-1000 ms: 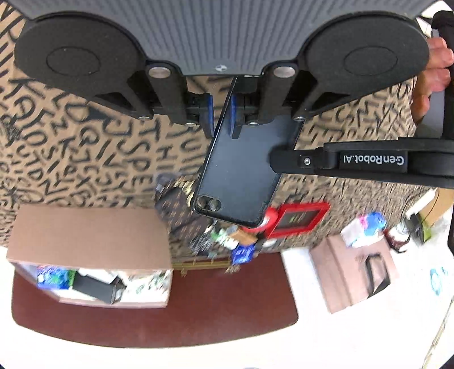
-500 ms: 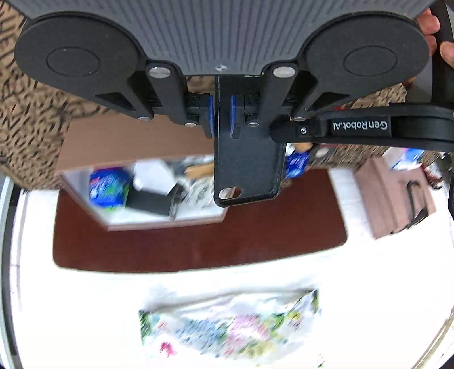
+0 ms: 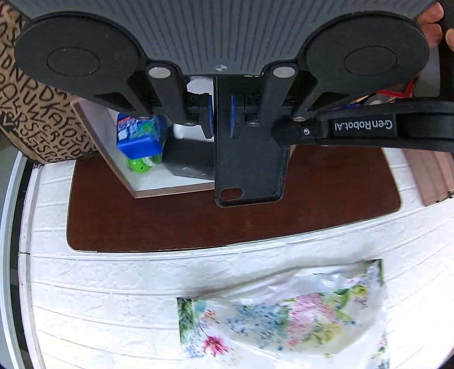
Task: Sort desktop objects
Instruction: 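Lift the black phone case with both grippers and release it into the cardboard box, then withdraw both grippers from the cardboard box back over the table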
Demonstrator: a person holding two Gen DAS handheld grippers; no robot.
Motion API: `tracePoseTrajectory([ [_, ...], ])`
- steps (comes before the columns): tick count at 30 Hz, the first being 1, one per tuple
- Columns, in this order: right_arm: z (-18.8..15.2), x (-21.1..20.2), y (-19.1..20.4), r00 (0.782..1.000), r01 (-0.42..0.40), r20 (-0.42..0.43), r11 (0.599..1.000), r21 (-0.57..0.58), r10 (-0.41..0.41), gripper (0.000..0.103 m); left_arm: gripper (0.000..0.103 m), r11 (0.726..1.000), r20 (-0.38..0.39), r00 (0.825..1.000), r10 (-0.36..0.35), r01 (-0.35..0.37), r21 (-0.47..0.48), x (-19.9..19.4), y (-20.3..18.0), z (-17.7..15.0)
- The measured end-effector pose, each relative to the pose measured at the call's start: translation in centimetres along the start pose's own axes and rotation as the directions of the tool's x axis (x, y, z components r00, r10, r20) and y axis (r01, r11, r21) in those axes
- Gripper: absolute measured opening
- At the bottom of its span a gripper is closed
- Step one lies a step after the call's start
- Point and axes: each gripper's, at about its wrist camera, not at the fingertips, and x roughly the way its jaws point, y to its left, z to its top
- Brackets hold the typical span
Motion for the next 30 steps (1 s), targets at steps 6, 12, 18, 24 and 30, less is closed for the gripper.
tracePoseTrajectory([
  [6,0.5,4.2,-1.8,0.999,0.014,-0.045,1.0,0.011,-0.014,0.015,0.015,1.0,-0.059,0.998,0.013,-0.014,-0.012,4.6,0.6,0.3],
  [12,-0.9,7.2,-3.2,0.994,0.021,-0.11,0.999,0.031,-0.017,0.023,0.036,0.998,-0.143,0.989,0.03,-0.038,-0.053,8.1,2.2,-1.6],
  [18,-1.7,7.1,-4.8,0.988,0.134,-0.091,0.989,0.068,-0.127,0.072,0.093,0.987,-0.103,0.989,0.109,-0.119,-0.107,7.6,4.1,-2.0],
  [24,-1.8,5.5,-5.9,0.989,0.149,-0.039,0.982,0.116,-0.145,0.101,0.103,0.995,-0.071,0.996,0.051,-0.057,-0.083,6.1,4.3,-2.4],
  [30,-2.2,4.5,-5.0,0.98,0.188,-0.074,0.98,0.07,-0.183,0.103,0.103,0.994,-0.057,0.993,0.1,-0.102,-0.031,4.2,3.7,-3.3],
])
